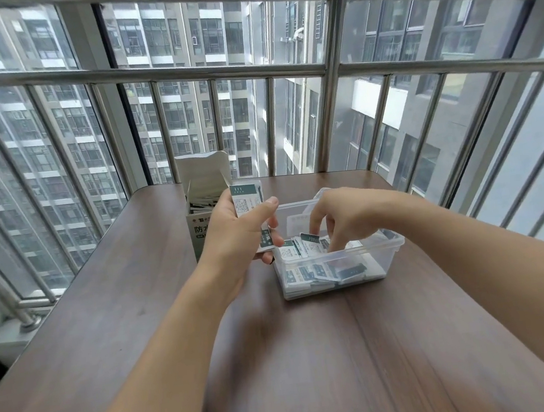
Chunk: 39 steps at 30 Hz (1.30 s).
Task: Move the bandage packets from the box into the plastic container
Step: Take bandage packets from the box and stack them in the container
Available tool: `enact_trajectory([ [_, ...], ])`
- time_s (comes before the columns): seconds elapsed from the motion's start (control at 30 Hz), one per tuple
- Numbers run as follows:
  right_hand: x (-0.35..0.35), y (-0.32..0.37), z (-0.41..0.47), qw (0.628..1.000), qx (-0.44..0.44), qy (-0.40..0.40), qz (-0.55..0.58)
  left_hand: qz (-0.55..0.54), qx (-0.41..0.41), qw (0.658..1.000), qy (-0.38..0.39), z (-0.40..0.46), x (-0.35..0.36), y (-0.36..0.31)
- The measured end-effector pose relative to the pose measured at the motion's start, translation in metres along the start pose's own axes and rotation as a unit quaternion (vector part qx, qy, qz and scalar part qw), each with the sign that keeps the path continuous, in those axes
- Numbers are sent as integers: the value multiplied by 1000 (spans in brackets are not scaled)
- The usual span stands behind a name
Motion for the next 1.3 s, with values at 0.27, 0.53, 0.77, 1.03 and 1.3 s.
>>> enact_trajectory([
  [0.27, -1, 5, 0, 999, -2, 7, 49, -8, 0, 1000, 1, 0, 0, -1],
  [0.53, 0, 16, -1, 997, 20, -9, 79, -9, -2, 1000, 0, -1, 0, -2],
  [0.77, 0, 19, -4, 994, 36, -10, 101, -11, -7, 1000, -1, -1, -1, -4],
  [1.03, 4, 27, -2, 996, 48, -23, 78, -12, -15, 1000, 3, -2, 2, -4],
  [1.3, -8, 31, -10, 994, 57, -75, 64, -43, -24, 999, 19, -4, 1, -7],
])
Point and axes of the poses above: each hand's wrist, its own z-axis towards the middle knuckle, its own x-axis out of the palm, y = z × x, the point moved 1 cm from there along z, towards the middle knuckle, and after that the axes turned 3 degrees about -y, right-handed, at the moved point
